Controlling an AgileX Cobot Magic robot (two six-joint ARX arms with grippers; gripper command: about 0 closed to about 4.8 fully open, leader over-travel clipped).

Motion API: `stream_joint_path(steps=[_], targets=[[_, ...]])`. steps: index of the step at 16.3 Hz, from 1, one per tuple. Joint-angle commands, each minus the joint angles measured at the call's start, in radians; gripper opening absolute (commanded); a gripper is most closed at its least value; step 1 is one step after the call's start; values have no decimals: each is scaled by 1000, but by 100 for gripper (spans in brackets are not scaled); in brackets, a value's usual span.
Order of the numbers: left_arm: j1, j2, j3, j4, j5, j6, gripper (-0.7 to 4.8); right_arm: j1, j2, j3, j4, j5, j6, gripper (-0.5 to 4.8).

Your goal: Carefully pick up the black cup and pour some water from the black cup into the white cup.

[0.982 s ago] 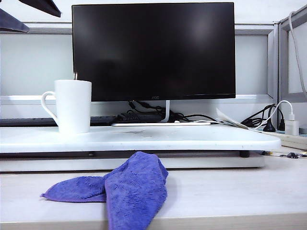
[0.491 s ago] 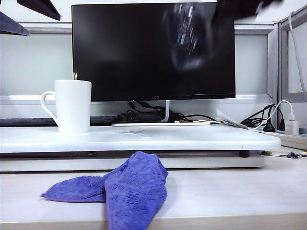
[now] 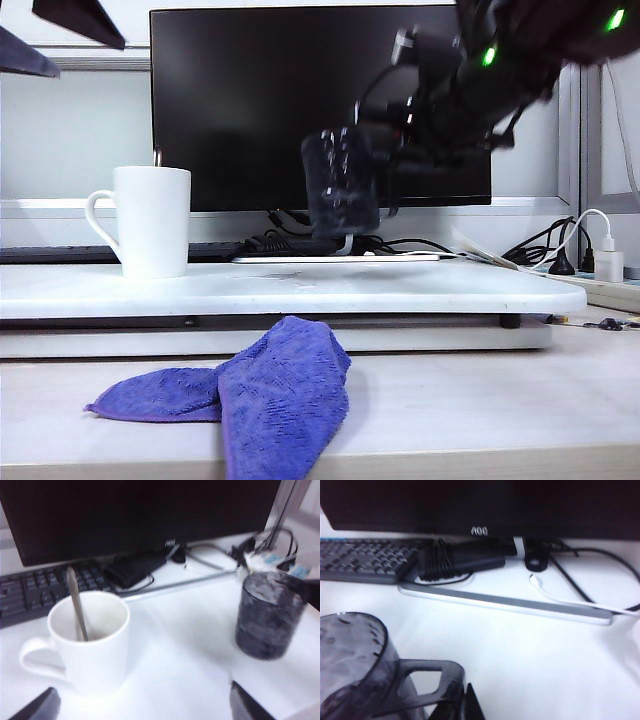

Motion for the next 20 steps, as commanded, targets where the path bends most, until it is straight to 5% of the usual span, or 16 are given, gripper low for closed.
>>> stream_joint_path(steps=[1,6,18,20], targets=[[2,-3,5,-17,5,11,479,1,49,8,153,-2,12,-3],[2,-3,5,-17,4,11,479,-25,164,13,359,-3,12,-3],[2,-3,5,-24,-3,49,479,-67,277,14,443,-2,12,-1],[2,-3,5,-24,-3,49,479,-68,277,14,443,-2,11,39]])
